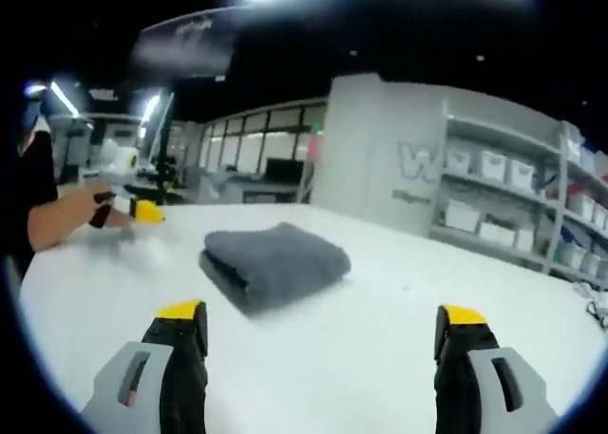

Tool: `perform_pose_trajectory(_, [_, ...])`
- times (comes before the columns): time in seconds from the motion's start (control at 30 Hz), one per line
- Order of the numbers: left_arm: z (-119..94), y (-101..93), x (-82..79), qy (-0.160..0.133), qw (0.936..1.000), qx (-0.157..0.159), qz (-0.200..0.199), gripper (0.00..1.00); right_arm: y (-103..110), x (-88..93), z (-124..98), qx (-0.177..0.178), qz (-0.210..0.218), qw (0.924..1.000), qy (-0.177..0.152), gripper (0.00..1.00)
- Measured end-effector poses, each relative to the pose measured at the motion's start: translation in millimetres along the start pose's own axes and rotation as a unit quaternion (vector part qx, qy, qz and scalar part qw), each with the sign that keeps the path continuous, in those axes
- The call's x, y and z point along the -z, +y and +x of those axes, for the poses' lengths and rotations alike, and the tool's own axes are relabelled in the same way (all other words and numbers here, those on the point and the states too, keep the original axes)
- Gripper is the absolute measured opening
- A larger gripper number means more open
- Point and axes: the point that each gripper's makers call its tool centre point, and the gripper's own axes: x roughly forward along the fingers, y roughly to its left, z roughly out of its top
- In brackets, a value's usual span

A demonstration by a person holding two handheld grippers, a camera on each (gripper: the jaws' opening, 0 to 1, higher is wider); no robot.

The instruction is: Open the folded towel by lifting each exposed corner and separating the folded layers until the towel lies flat within the target outline without major curled edges

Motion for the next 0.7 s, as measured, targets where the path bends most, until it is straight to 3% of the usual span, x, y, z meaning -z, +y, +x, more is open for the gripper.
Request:
perform_pose_trajectory(0.13, [5.6, 7.5, 4.7, 0.014, 0.9998, -0.005, 0.014, 1.0, 6.3, -8.5, -2.0, -0.004, -0.017, 0.9998, 0.008, 0.98])
perform_pose_trajectory(0.4, [4.6, -7.1, -1.0, 0.012, 0.9993, 0.012, 0.032, 1.0, 20.7, -24.2, -2.5, -0.018, -0.037, 0.9983, 0.04, 0.95])
perform_pose_trajectory(0.47, [6.4, -5.1, -1.2, 0.009, 0.9992, -0.001, 0.04, 1.0, 26.9, -23.3, -3.1, -0.02, -0.054, 0.9967, 0.056, 0.95])
perform_pose_trajectory(0.7, [14.5, -6.3, 11.2, 0.026, 0.9986, 0.006, 0.045, 0.99, 42.3, -35.2, 0.7, -0.017, -0.088, 0.9935, 0.07, 0.9])
